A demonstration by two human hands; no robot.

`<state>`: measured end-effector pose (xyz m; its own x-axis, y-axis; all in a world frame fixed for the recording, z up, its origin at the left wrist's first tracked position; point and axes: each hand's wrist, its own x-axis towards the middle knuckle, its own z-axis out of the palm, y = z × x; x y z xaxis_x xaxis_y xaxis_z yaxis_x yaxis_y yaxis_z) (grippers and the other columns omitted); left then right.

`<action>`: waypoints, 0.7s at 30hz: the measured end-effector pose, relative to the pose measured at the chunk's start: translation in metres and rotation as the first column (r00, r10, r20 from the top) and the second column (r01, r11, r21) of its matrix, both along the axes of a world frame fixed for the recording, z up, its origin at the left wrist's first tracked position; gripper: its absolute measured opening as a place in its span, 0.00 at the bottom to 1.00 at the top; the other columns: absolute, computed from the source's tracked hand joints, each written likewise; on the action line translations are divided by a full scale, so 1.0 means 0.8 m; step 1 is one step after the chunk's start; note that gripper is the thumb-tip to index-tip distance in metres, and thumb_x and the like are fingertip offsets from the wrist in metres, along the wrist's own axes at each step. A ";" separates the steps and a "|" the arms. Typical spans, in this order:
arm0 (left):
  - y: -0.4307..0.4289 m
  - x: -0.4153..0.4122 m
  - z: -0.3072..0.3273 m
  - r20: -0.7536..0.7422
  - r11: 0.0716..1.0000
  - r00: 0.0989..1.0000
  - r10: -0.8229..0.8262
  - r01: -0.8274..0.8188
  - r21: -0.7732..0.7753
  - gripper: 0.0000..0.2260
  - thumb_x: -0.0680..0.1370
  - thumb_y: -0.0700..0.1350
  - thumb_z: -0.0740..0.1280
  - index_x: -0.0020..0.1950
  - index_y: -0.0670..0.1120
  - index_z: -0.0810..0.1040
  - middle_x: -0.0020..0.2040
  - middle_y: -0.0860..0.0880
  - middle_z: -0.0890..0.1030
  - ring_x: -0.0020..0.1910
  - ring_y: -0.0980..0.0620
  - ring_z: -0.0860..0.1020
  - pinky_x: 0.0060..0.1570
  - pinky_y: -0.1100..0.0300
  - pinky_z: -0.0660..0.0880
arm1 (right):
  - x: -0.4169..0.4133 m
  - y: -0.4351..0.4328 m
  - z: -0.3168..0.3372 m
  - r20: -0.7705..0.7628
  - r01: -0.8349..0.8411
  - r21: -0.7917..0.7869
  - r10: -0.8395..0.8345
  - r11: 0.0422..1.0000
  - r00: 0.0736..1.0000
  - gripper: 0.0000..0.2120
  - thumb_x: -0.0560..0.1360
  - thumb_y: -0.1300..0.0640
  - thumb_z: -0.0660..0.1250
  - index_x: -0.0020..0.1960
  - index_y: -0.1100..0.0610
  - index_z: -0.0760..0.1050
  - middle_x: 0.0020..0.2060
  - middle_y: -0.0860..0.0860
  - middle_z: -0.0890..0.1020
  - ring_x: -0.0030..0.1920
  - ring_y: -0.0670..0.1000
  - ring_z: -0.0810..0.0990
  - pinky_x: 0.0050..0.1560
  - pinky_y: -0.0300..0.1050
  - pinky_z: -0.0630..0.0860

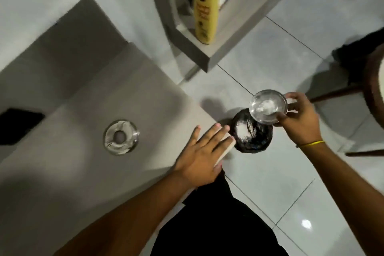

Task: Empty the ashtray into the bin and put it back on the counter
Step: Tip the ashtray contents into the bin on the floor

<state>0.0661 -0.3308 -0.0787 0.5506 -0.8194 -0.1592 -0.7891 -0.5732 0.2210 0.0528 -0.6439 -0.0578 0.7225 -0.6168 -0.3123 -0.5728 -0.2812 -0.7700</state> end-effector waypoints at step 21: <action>0.003 -0.007 -0.036 0.131 1.000 0.991 -0.004 0.002 0.017 0.39 0.84 0.58 0.63 0.91 0.53 0.49 0.92 0.48 0.55 0.93 0.47 0.47 0.87 0.33 0.52 | -0.033 -0.084 -0.392 -0.719 -0.923 -0.367 0.596 0.113 0.359 0.43 0.74 0.65 0.72 0.82 0.55 0.52 0.57 0.62 0.77 0.40 0.63 0.82 0.36 0.53 0.82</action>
<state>0.0608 -0.3281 -0.1071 0.5653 -0.8188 -0.0998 -0.8122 -0.5736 0.1061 0.0261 -0.7110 -0.3718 0.8716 0.1128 -0.4770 0.1604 -0.9852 0.0601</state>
